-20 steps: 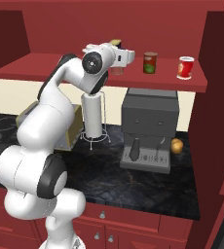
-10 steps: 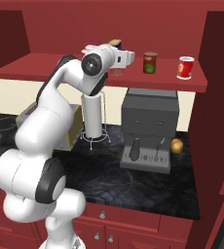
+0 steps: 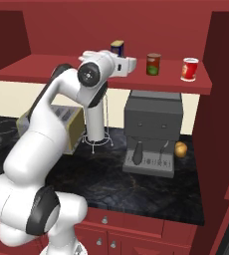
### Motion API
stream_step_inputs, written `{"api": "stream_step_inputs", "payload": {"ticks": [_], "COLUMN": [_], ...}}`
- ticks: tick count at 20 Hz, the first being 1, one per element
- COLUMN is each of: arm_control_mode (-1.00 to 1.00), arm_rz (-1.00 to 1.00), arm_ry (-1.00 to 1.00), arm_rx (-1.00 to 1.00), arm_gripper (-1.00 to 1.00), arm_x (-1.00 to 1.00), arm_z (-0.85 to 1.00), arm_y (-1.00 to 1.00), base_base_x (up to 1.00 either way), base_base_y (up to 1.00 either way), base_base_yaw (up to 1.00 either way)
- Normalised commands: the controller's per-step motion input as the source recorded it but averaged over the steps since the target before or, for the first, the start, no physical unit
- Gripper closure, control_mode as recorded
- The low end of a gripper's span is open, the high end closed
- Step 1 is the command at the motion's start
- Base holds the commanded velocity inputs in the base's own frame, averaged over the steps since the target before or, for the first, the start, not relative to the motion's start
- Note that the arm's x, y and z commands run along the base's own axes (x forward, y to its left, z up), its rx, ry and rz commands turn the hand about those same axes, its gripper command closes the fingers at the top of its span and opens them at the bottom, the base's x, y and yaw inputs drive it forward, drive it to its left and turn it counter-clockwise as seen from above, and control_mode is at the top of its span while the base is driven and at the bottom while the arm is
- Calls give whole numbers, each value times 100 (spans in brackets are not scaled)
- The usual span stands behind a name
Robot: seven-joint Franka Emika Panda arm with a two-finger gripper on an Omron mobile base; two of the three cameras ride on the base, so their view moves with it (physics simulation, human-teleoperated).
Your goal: Stack two cans on top of the other two cans in the cabinet.
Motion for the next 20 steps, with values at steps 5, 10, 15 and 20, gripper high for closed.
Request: {"api": "stream_step_inputs", "payload": {"ticks": [5, 10, 15, 20], "arm_control_mode": [-100, -100, -100, -100], "arm_rz": [0, 0, 0, 0], "arm_ry": [0, 2, 8, 9], "arm_rx": [0, 0, 0, 0], "arm_gripper": [-100, -100, -100, -100], "arm_x": [-24, -14, -2, 0], "arm_z": [3, 4, 2, 0], "arm_y": [0, -13, -21, -26], "base_base_x": [0, 0, 0, 0], "base_base_y": [0, 0, 0, 0], "base_base_yaw": [0, 0, 0, 0]}}
